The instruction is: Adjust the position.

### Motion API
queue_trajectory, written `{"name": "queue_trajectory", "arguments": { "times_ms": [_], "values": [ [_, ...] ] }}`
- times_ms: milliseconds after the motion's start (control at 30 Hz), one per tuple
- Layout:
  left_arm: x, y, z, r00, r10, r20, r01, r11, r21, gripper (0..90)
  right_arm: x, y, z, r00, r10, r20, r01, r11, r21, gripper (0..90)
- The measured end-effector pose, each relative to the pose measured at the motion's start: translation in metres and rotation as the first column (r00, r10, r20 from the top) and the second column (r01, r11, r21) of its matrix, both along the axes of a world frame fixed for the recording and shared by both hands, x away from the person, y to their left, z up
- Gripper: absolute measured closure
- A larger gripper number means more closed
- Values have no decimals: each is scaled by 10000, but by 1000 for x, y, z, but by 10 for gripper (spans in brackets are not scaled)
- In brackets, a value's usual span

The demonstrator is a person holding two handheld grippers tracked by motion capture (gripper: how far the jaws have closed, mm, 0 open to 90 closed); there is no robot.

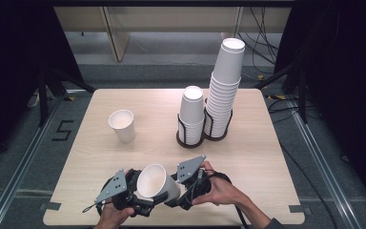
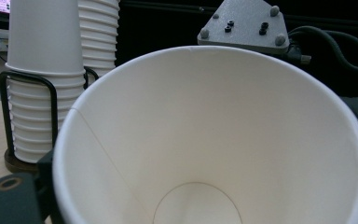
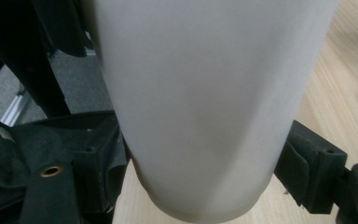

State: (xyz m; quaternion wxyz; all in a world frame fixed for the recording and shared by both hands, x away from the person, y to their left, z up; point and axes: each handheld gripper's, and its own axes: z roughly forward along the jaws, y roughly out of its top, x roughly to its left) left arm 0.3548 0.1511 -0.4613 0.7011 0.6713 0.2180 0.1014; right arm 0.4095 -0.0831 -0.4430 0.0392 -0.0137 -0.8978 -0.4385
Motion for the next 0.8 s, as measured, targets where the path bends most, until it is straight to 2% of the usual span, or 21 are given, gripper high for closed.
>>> {"name": "queue_trajectory", "arguments": {
  "times_ms": [100,233,367,467,500,533,567,600,633,667,733,800],
  "values": [
    [0,0,0,10000,62,-32,-61,9999,115,122,1,0,-3,9997,-109,-202,111,9999,110,238],
    [1,2,2,9991,415,15,-416,9985,367,126,3,-3,-6,9990,-366,-274,360,9991,-224,185],
    [3,7,3,9937,1117,112,-1122,9896,900,126,6,-10,-7,9972,-738,-98,734,9966,-382,181],
    [7,11,2,9847,1718,281,-1740,9747,1401,126,9,-18,-5,9936,-1125,90,1129,9922,-523,191],
    [8,13,2,9815,1892,294,-1915,9683,1602,125,10,-19,-6,9928,-1151,342,1167,9919,-507,192],
    [9,14,2,9781,2054,328,-2079,9625,1742,125,9,-21,-6,9915,-1272,267,1286,9900,-588,192],
    [10,16,1,9746,2215,328,-2237,9574,1823,125,10,-23,-6,9906,-1341,271,1356,9887,-633,195],
    [12,16,0,9733,2265,358,-2293,9578,1731,125,9,-25,-6,9889,-1456,287,1472,9868,-673,196],
    [12,19,1,9677,2499,345,-2517,9472,1987,125,10,-27,-6,9878,-1512,367,1535,9857,-699,196],
    [13,20,1,9638,2636,396,-2660,9415,2072,125,11,-30,-6,9866,-1585,395,1610,9846,-683,194],
    [15,25,0,9583,2825,427,-2851,9357,2077,125,10,-34,-7,9871,-1516,522,1548,9858,-652,181],
    [18,29,-1,9483,3137,484,-3165,9221,2226,125,9,-37,-7,9837,-1693,600,1734,9823,-706,171]
  ]
}}
